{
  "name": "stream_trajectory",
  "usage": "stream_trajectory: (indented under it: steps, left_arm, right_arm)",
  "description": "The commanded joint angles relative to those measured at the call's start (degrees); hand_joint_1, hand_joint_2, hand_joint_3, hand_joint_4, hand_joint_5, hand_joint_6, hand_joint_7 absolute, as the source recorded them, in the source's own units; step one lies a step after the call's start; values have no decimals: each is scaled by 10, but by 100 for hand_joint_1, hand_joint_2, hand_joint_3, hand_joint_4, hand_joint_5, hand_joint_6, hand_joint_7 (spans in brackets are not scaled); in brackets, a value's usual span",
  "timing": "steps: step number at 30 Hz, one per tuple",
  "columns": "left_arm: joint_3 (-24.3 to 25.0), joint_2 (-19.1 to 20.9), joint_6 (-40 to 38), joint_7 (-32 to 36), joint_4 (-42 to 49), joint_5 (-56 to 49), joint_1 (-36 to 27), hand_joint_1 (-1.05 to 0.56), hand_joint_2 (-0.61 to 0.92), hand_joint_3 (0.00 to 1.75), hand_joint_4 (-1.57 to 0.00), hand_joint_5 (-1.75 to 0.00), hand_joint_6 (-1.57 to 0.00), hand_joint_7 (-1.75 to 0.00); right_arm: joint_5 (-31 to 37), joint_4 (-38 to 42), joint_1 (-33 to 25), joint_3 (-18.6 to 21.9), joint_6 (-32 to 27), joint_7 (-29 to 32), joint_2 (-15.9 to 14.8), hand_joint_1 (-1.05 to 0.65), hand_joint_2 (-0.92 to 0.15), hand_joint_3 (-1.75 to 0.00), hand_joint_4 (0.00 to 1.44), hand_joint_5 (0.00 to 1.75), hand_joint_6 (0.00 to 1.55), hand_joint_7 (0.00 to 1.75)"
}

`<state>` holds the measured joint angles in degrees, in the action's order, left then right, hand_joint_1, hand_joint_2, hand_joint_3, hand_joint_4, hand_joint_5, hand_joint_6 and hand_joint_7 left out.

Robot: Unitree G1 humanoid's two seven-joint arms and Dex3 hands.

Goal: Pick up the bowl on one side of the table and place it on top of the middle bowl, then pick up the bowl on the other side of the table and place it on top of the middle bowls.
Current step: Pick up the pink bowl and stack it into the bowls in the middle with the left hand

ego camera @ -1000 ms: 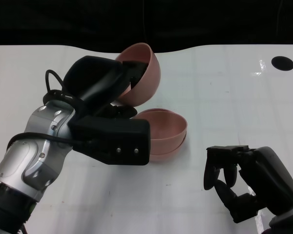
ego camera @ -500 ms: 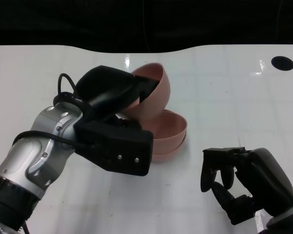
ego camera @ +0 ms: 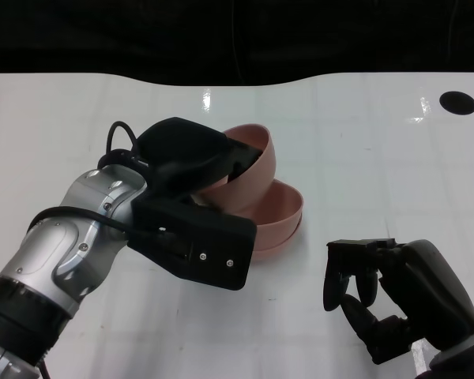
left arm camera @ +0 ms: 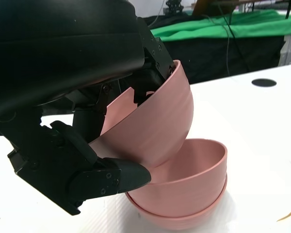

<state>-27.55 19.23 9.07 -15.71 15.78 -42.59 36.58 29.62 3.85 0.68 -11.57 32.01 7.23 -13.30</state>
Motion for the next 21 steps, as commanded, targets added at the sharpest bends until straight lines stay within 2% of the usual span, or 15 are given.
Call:
stream_trajectory:
  steps: [1,3,8,10,13,15,19,20,21]
  left_arm:
    - [-14,-6,3,-6,24,-14,28,-22,60,79,-86,-175,-67,-168]
    - [-23,-10,6,-7,35,-21,38,-23,69,60,-83,-175,-64,-170]
    - [-42,-23,10,-3,64,-35,55,-28,89,21,-74,-175,-78,-112]
    - [-47,-28,14,6,77,-38,59,-29,91,16,-73,-175,-83,-98]
    - [-55,-36,21,21,99,-48,67,-29,92,15,-74,-175,-84,-101]
    - [-59,-39,22,28,108,-56,71,-30,92,13,-74,-174,-84,-92]
    - [-69,-42,19,32,124,-69,74,-35,92,9,-79,-145,-94,-55]
    - [-70,-43,16,31,127,-71,73,-36,92,10,-83,-125,-97,-38]
    - [-71,-44,9,28,129,-74,72,-36,92,11,-84,-116,-99,-29]
  right_arm:
    - [-3,-3,0,2,1,4,-1,-9,-5,-175,97,175,87,153]
    - [-2,-2,0,2,2,6,-1,-10,-5,-174,97,175,87,153]
    - [-4,-2,1,1,0,2,-2,-10,-5,-174,97,175,86,153]
    - [-5,-3,0,0,-2,1,-1,-10,-5,-174,97,175,86,153]
    - [-2,-6,0,-1,-7,0,0,-10,-5,-173,97,175,86,154]
    - [-1,-5,1,-2,-7,1,1,-10,-6,-172,97,175,86,154]
    - [-2,-1,1,-3,-1,2,0,-10,-6,-172,97,175,86,153]
    - [-2,-2,1,-3,-2,3,0,-9,-6,-172,97,175,86,153]
    - [-1,-3,0,-3,-2,3,0,-9,-6,-172,97,175,86,153]
